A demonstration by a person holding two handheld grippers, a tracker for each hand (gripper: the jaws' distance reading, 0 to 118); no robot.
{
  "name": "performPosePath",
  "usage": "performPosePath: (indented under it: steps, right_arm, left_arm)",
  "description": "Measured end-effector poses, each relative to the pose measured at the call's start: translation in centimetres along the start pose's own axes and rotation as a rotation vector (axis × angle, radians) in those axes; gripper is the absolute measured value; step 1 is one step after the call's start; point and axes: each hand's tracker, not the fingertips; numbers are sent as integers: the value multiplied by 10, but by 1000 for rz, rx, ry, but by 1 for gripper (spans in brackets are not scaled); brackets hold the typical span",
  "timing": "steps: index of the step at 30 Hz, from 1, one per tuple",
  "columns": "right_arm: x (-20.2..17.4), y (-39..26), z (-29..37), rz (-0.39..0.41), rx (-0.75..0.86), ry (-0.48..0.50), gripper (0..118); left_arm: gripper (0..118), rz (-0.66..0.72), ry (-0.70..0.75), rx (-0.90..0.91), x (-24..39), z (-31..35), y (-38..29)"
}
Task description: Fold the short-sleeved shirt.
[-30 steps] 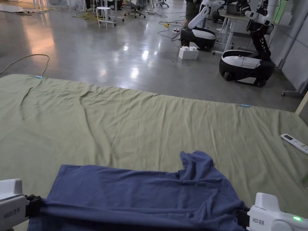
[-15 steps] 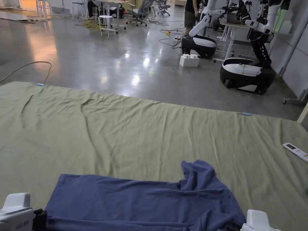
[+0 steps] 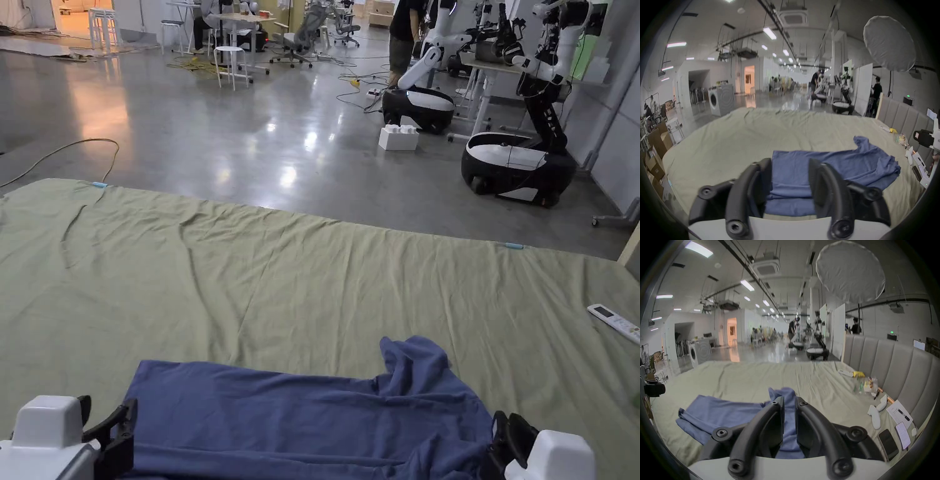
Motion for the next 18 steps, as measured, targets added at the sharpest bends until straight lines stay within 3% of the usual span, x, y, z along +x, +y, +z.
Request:
performPosePath:
  steps: [2, 5, 12, 18]
  right_arm:
    - [-8, 6, 15, 1, 51, 12, 4]
    - [-17, 15, 33, 10, 145, -12, 2]
    - [-21, 23, 47, 13, 173, -10, 1]
    - [-17, 15, 46, 26, 143, -7, 1]
  left_arm:
    - [16, -27, 6, 38, 9, 13, 1]
    - [5, -29, 5, 81, 17, 31, 3]
    - [3, -16, 19, 110, 10, 55, 8]
    - [3, 87, 19, -126, -30, 22, -13]
